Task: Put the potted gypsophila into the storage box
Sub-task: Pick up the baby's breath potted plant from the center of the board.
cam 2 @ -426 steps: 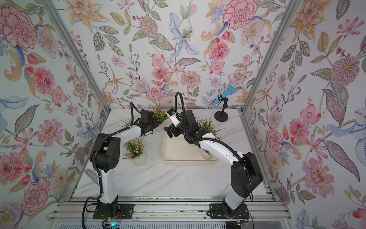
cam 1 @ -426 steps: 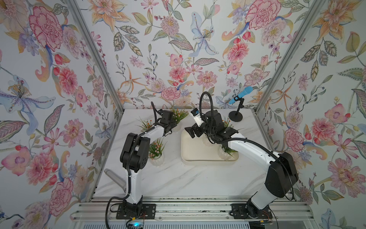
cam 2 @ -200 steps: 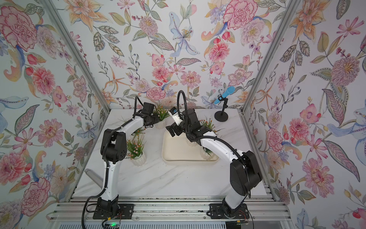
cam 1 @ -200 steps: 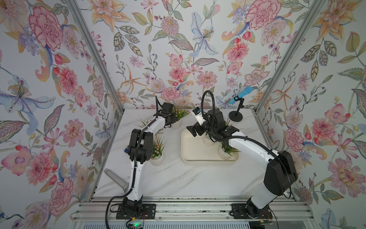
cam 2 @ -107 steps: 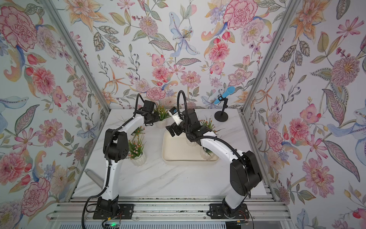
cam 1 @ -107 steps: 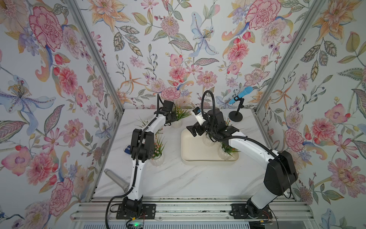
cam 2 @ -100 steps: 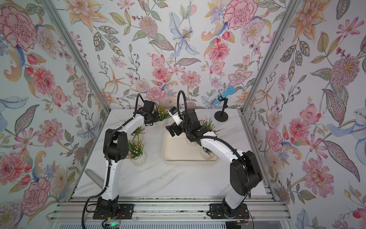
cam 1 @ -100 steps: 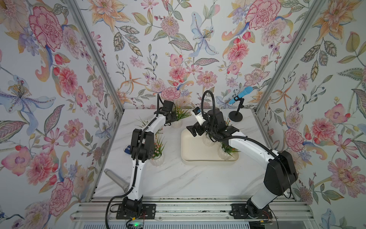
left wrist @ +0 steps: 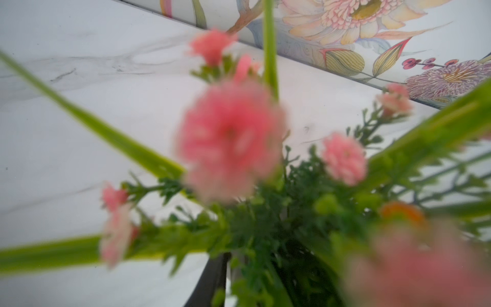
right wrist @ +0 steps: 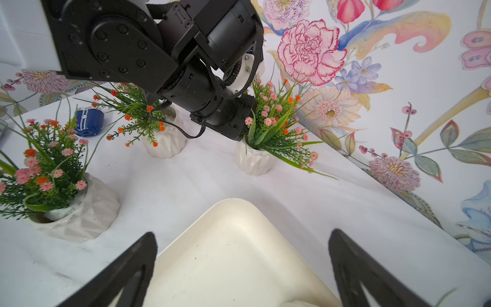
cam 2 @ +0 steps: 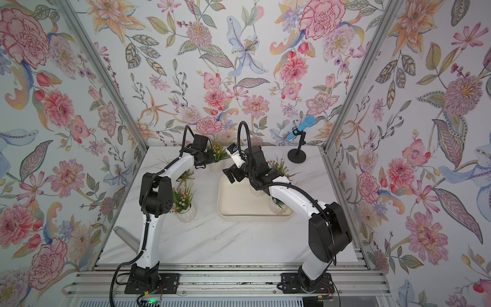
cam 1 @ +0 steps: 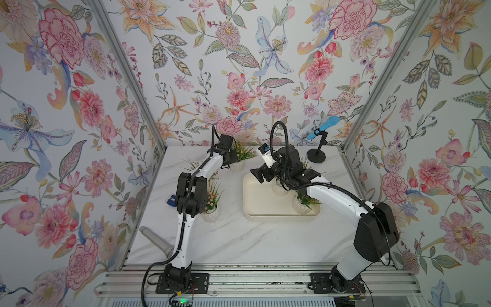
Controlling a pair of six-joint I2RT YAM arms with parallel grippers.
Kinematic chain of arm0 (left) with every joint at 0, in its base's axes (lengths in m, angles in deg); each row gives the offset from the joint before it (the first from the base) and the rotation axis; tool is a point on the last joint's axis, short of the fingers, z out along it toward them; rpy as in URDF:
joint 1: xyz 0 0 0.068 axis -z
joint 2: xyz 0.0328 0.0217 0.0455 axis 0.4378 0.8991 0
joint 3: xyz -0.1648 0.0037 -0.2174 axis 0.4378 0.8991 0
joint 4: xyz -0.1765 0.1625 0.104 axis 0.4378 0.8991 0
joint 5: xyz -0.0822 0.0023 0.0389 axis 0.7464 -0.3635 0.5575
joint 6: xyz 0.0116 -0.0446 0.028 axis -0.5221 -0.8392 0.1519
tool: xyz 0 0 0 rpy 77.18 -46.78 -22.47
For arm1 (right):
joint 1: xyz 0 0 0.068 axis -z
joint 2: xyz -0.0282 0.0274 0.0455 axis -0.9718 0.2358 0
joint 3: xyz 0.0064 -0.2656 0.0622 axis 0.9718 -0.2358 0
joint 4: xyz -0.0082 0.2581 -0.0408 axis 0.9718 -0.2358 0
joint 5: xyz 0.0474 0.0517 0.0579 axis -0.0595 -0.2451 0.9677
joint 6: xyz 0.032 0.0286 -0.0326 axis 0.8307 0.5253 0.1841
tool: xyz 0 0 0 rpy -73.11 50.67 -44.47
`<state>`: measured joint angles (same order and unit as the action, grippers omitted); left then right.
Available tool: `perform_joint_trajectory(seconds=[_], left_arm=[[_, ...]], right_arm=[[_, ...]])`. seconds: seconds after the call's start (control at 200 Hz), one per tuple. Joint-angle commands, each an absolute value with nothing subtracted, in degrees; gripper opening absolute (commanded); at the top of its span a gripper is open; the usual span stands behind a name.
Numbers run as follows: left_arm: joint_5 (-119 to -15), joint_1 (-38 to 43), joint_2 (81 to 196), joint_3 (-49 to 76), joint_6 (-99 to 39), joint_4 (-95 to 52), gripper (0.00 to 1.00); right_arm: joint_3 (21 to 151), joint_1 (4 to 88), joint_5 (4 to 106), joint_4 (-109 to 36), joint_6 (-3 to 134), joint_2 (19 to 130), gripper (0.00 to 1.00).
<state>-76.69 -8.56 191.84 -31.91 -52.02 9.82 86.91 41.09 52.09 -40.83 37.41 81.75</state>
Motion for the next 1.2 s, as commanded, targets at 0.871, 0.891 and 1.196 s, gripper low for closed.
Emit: perform_joint_trajectory(seconds=[0.871, 0.891, 1.196], left_arm=[[-71.3, -7.8, 174.4, -14.9, -56.8, -3.1, 0.0], [-71.4, -7.6, 173.9, -14.5, -56.8, -3.2, 0.0], [-73.6, -5.9, 165.0, -9.0, -58.4, -5.4, 0.0]], right_arm=[[79.4, 44.5, 42.3, -40.1, 41.3, 69.7, 1.0], [78.9, 44.5, 42.2, -40.1, 41.5, 69.0, 1.0], [72.8, 45.2, 40.7, -40.2, 43.1, 61.5, 1.0]])
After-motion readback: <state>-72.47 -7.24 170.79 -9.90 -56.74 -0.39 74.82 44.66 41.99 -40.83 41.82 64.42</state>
